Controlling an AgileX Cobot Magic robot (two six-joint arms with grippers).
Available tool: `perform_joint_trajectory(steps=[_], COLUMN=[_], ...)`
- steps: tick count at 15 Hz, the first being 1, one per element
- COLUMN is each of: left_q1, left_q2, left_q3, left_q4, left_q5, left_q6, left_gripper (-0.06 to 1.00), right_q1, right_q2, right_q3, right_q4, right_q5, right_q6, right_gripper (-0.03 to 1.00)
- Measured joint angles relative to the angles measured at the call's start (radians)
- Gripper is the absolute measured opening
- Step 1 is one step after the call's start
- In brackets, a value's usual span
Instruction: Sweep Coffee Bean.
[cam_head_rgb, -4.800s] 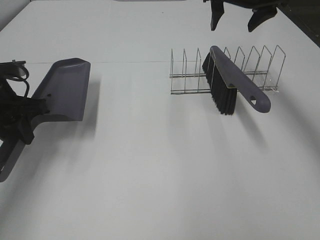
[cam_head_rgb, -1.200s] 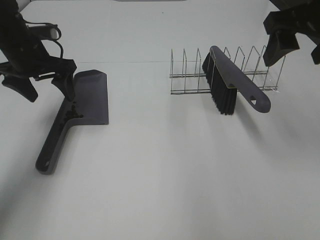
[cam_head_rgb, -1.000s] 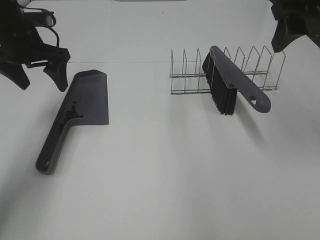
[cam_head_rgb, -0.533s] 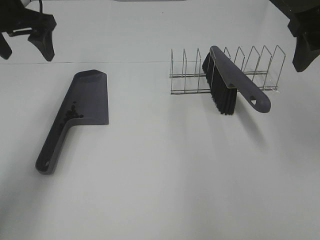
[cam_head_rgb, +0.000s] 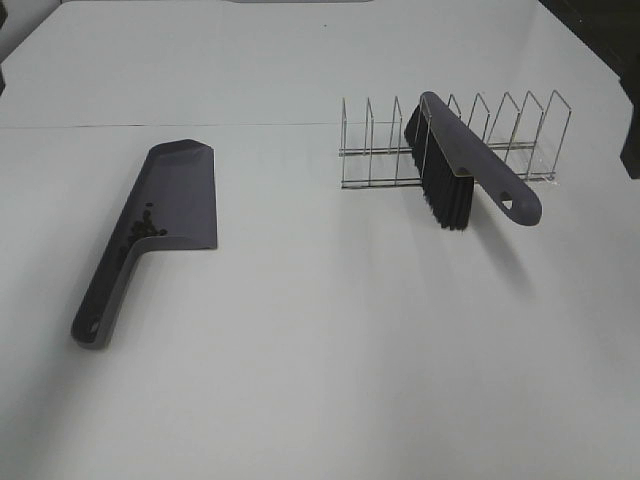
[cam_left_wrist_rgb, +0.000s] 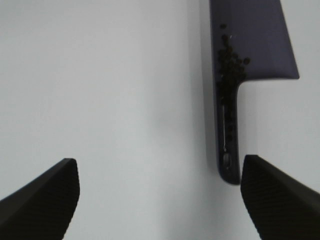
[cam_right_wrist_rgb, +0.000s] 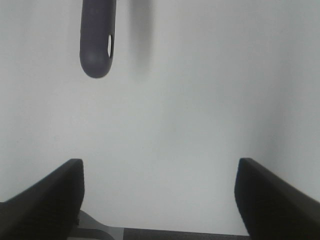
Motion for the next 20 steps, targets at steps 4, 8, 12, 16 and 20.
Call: perform_joint_trajectory(steps=[4,8,12,16,20], left_q1=[0.0,0.0,0.0,0.0,0.0], left_q2=[-0.224,-0.491,-0.654,-0.865,-1.04], left_q3=[0.264,0.553,0.713,0.857,0.901], left_q4=[0.007,0.007,0.007,0.003,-0.012], left_q5=[-0.077,-0.164,-0.175,-0.165,-0.145], left_q6=[-0.025,-0.03,-0.032,-0.033,-0.032], left_gripper=[0.81,0.81,0.81,0.81,0.81], right_q1=[-0.001,-0.001,-0.001,-0.001,-0.001], right_q2=[-0.156,-0.296,-0.374,-0.527,-0.714], right_q3=[0.151,0.358,0.518,0.627,0.65], right_q4=[0.0,0.002,0.013,0.057,0.074], right_q5=[-0.072,-0.081,-0.145,-0.152,-0.141], right_q6=[0.002,0.002,0.002,0.002,0.002], right_gripper=[0.77,0.77,0.77,0.77,0.77])
